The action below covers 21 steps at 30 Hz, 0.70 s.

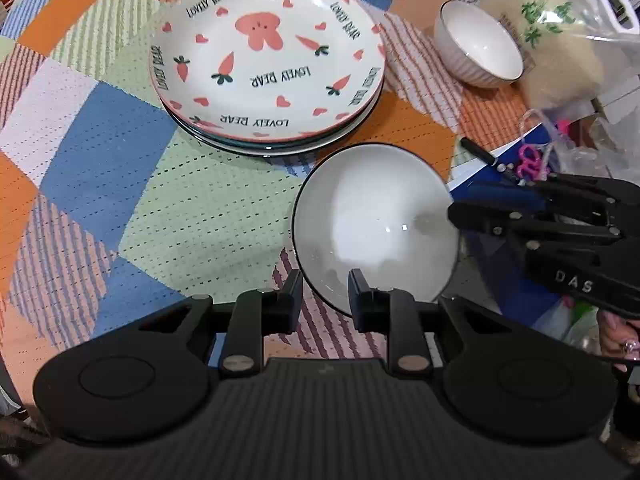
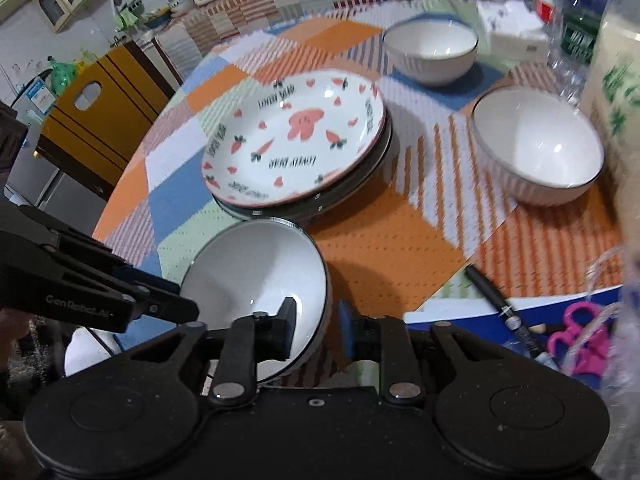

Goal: Organize plates and bowls
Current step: 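Reach both grippers to a white bowl and grip its rim, then lift the white bowl with both grippers and carry it toward another white bowl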

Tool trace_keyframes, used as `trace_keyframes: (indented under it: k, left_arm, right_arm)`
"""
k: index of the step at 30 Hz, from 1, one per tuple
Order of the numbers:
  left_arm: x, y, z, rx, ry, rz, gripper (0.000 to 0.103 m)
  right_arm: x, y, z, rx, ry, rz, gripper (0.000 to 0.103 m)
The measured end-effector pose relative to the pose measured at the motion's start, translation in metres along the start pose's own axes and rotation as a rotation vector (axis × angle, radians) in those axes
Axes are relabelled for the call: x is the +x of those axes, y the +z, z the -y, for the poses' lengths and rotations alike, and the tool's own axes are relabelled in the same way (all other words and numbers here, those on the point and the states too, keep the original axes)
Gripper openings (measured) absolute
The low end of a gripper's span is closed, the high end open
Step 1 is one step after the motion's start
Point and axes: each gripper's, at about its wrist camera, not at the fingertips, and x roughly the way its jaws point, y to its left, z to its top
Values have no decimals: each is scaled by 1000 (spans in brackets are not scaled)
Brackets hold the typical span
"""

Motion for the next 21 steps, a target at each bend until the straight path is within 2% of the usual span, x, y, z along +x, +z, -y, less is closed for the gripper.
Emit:
trace_keyframes:
  k: [7,9,14,16,17,18,21]
  left_arm:
    - [-29,2,13,29,17,30,25]
    - [-35,6,18,39,20,39,25]
    - [-50,20,34,73,25,85,41]
    - [-52,26,40,84,24,103,41]
    - [-51,29,43,89,21,110,42]
    - [-51,34,46,95,16,119,43]
    - [-48,47,56,103,0,148,46]
  right_arm:
    - [-41,3,2,-45,-48,75,39]
    - [-53,3,2,-69,-64,103,46]
    - [-79,0,7,-118,-89,192,55]
    - [-86,-1,12,-143,-99,230,58]
    - [-88,-1,14,-157,-107,249,67]
    - [-90,-2,16,-168,-113,267,70]
    - [-91,-2,26,-195,-139,306,73]
